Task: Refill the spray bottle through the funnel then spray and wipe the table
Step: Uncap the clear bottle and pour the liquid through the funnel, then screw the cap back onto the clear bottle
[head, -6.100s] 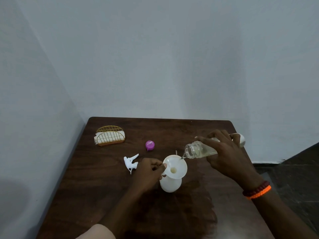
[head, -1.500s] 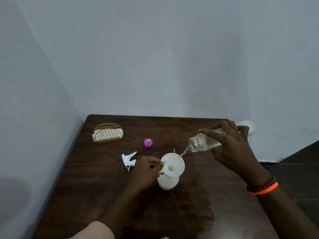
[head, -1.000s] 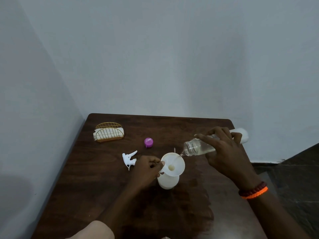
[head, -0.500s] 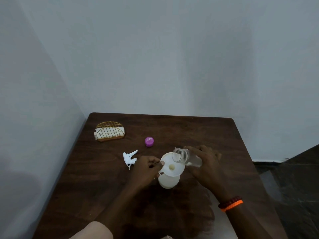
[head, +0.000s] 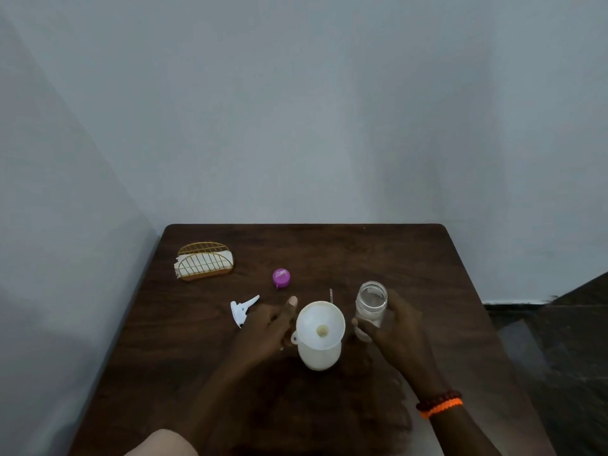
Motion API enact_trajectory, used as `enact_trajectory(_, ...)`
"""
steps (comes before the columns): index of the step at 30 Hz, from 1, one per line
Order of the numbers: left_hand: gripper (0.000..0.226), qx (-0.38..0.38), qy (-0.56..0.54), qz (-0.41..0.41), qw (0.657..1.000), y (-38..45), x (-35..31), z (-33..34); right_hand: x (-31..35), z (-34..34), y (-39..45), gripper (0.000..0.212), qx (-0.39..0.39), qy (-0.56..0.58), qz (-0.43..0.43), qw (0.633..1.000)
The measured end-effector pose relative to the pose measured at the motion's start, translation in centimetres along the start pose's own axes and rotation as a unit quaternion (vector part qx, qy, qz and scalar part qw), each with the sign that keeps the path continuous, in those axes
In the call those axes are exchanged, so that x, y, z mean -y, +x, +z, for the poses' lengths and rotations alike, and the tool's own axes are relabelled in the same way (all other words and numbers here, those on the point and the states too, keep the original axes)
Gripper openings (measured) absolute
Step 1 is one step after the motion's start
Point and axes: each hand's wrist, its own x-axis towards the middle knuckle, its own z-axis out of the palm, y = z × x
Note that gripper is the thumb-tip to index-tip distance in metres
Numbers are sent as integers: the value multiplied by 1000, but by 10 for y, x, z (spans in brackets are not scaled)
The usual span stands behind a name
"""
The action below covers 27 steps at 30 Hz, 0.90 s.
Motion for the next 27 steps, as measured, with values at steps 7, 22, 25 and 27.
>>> enact_trajectory(7, 20, -94, 216, 52, 971, 87, 6, -9, -8, 5, 14, 59, 9, 27, 43, 999)
enact_trajectory(22, 47, -15, 426, 79, 901, 173, 20, 14, -14, 8, 40, 56, 15, 54, 60, 997)
enact_trajectory(25, 62, -27, 334, 120, 934, 167, -14, 9, -13, 7, 39, 55, 12, 57, 48, 997)
enact_trajectory(27, 53, -12, 286, 197, 938, 150, -52, 10, -12, 5, 38, 56, 16, 55, 38, 998)
